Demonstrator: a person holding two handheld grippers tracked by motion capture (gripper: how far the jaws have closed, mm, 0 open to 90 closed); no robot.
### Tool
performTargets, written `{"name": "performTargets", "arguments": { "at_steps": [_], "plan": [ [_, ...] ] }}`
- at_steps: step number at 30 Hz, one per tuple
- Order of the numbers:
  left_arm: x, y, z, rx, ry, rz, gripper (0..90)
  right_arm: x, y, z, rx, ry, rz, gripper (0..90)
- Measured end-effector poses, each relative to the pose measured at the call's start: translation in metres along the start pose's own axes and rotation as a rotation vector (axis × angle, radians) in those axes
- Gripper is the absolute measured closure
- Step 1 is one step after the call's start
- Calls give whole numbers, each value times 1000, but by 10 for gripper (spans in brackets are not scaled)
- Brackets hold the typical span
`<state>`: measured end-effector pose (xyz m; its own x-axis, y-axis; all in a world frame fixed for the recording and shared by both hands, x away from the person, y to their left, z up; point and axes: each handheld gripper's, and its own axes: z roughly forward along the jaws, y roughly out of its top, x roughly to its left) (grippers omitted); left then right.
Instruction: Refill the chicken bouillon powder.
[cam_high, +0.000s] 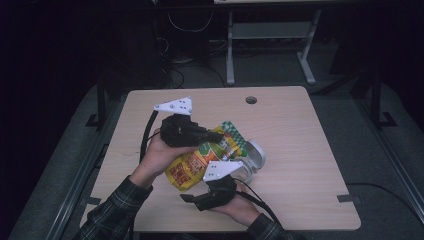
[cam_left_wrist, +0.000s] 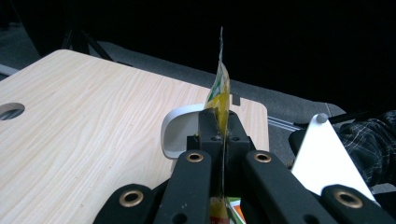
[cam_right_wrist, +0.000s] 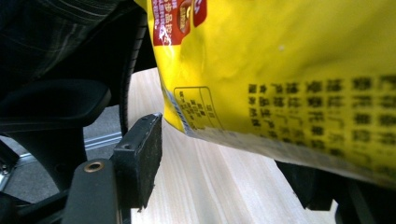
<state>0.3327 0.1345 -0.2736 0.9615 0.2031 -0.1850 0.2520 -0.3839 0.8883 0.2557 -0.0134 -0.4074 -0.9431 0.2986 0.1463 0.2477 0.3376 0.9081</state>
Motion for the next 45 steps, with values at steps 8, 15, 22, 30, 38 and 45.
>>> {"name": "performTargets", "arguments": {
  "at_steps": [8,15,22,30,38,45],
  "plan": [
    [0,1,4,4,0,3,900,-1,-2,-2,-16,-5,-5,387],
    [1,0,6,6,8,-7,900,1,-2,-4,-9,-5,-29,456],
    [1,0,7,20,23,-6,900,2,-3,-6,-21,-13,-47,568],
    [0,0,12,32,39,0,900,4,-5,-6,-30,-27,-55,619],
    [4,1,16,66,46,-13,900,4,-6,-6,-42,-18,-67,648],
    [2,3,22,88,58,-8,900,3,-7,-6,-51,-44,-67,708]
  ]
}}
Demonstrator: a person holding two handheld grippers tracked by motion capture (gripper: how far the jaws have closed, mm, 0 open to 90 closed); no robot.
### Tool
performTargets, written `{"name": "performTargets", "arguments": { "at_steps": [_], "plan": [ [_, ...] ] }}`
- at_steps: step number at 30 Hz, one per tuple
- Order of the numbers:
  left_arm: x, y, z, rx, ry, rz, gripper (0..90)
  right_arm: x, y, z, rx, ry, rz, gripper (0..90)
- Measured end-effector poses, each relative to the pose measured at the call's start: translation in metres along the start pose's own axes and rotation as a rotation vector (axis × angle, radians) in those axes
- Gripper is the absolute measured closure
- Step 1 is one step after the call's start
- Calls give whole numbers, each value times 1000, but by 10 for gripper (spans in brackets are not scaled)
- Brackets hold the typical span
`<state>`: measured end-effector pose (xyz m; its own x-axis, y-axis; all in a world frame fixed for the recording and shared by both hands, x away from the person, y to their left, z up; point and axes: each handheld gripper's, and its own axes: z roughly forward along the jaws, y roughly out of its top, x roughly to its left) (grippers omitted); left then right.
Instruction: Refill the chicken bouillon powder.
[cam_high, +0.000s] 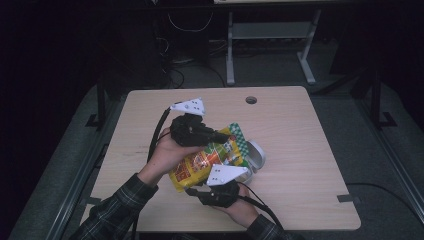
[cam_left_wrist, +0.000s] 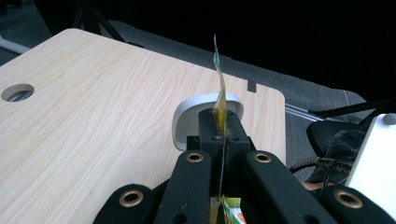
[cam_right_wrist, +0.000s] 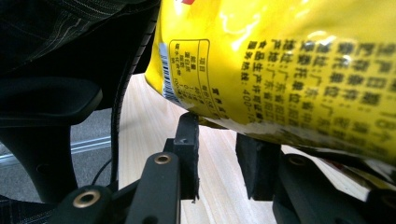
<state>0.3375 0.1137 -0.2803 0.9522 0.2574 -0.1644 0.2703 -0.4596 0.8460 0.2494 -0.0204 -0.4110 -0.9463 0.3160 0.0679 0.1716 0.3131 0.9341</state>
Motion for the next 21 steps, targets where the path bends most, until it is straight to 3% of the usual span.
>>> {"name": "performTargets", "arguments": {
  "at_steps": [15,21],
  "plan": [
    [-4,4,6,39,35,22,900,0,-1,-1,-36,18,-5,741],
    [0,4,10,51,29,5,900,-1,-2,-2,-46,28,2,757]
  ]
}}
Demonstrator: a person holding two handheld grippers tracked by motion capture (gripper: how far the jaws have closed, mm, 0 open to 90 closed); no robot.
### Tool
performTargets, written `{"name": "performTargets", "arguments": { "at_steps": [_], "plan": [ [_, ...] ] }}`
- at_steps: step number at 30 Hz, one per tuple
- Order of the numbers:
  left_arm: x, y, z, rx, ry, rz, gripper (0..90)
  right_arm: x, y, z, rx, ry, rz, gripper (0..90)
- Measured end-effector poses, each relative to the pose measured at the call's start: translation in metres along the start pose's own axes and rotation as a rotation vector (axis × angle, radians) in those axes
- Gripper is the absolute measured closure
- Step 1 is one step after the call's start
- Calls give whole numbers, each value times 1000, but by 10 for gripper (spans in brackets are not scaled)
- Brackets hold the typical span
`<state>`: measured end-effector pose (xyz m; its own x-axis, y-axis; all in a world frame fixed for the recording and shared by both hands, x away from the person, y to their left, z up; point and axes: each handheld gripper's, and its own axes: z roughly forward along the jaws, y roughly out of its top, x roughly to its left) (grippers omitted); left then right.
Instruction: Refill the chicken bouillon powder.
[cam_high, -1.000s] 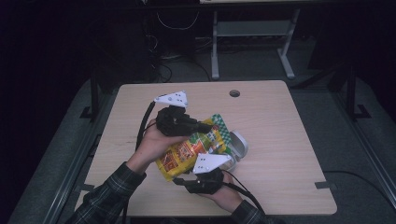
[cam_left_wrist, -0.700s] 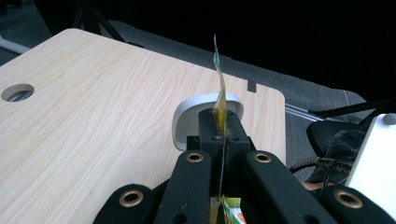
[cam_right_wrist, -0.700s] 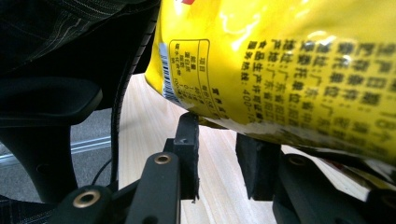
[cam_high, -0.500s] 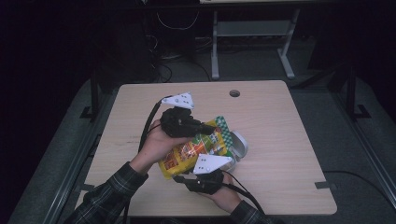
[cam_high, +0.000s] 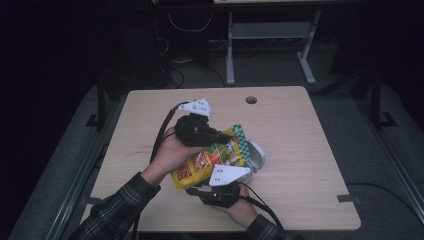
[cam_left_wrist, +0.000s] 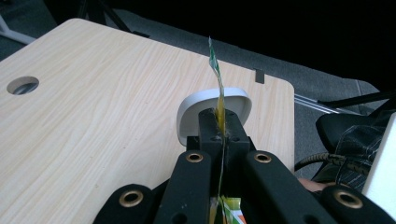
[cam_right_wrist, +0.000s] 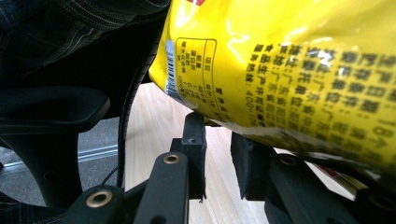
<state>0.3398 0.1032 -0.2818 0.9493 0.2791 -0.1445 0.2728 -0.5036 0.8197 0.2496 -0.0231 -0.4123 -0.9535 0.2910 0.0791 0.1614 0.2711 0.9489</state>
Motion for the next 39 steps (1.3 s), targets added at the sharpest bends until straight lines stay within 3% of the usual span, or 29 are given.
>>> {"name": "performTargets", "arguments": {
  "at_steps": [10,12,22,25,32,36,39],
  "plan": [
    [-1,1,0,0,5,-18,900,0,-1,1,-7,-9,9,775],
    [-3,1,0,2,10,-6,900,0,-1,1,-8,-12,8,778],
    [-8,1,1,8,50,-45,900,-1,-2,2,2,-8,26,808],
    [-8,1,2,12,44,-52,900,-2,-3,3,1,-10,27,812],
    [-11,2,-4,-17,27,-51,900,-3,-3,3,-1,-21,19,817],
    [-13,2,-10,-35,-6,-70,900,-3,-2,3,8,-37,20,826],
    [-21,2,-21,-62,14,-64,900,-2,-2,3,14,-58,26,846]
  ]
}}
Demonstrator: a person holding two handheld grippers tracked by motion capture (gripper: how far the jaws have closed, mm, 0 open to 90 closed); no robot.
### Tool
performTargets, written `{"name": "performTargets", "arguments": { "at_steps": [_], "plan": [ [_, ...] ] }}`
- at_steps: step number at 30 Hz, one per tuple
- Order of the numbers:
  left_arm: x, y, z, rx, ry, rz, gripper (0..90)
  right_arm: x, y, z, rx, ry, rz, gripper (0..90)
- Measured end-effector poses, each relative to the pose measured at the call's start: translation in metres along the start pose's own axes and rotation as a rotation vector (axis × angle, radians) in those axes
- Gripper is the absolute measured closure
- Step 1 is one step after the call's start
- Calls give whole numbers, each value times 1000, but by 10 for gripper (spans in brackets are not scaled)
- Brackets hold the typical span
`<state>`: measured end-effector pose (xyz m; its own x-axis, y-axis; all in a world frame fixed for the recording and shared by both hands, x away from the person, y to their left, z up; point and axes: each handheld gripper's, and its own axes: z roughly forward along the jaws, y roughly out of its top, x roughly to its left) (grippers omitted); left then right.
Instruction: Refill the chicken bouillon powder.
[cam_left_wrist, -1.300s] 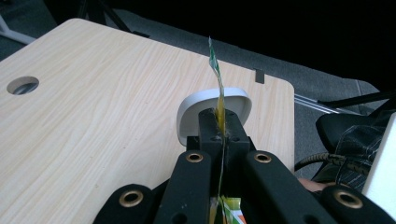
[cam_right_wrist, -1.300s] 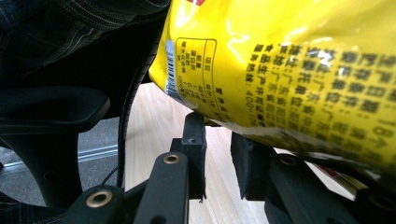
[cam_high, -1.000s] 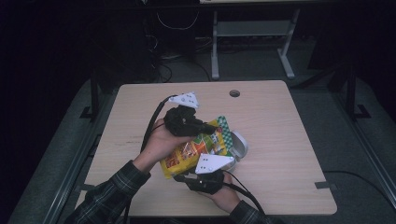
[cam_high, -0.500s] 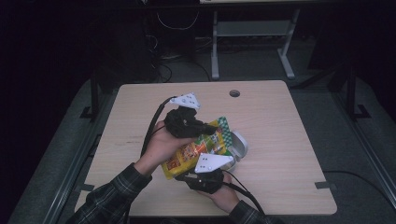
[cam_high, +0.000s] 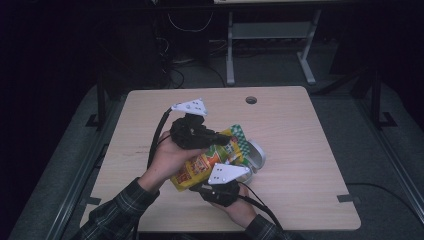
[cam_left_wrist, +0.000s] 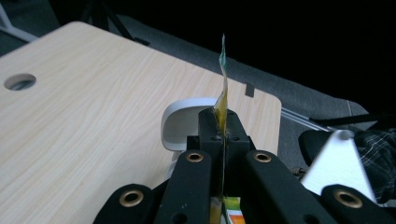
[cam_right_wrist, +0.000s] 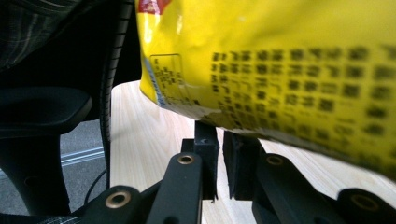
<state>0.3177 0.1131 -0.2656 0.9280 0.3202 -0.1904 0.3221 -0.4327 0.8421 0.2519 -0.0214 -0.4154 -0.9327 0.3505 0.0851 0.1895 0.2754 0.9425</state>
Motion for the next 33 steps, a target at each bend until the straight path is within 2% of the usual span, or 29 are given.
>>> {"name": "performTargets", "arguments": {
  "at_steps": [3,4,9,10,11,12,16,23,33],
  "plan": [
    [-4,0,-7,-17,19,13,900,-1,0,-1,-4,-23,-3,864],
    [-5,-1,-14,-39,24,19,900,-1,0,-1,0,-31,4,871],
    [-3,-5,-25,-72,17,0,900,-2,0,-1,3,-65,21,885],
    [-1,-7,-31,-99,4,-13,900,-2,0,-1,4,-95,29,888],
    [-1,-7,-31,-99,4,-13,900,-2,0,-1,4,-95,29,888],
    [-1,-9,-35,-111,5,-18,900,0,1,-1,7,-137,35,891],
    [-3,-11,-40,-130,17,-16,900,2,2,0,8,-178,53,895],
    [0,-13,-54,-148,44,-3,900,0,3,-2,4,-210,66,900],
    [-1,-16,-72,-178,45,-1,900,0,6,-6,-19,-247,74,900]
  ]
}}
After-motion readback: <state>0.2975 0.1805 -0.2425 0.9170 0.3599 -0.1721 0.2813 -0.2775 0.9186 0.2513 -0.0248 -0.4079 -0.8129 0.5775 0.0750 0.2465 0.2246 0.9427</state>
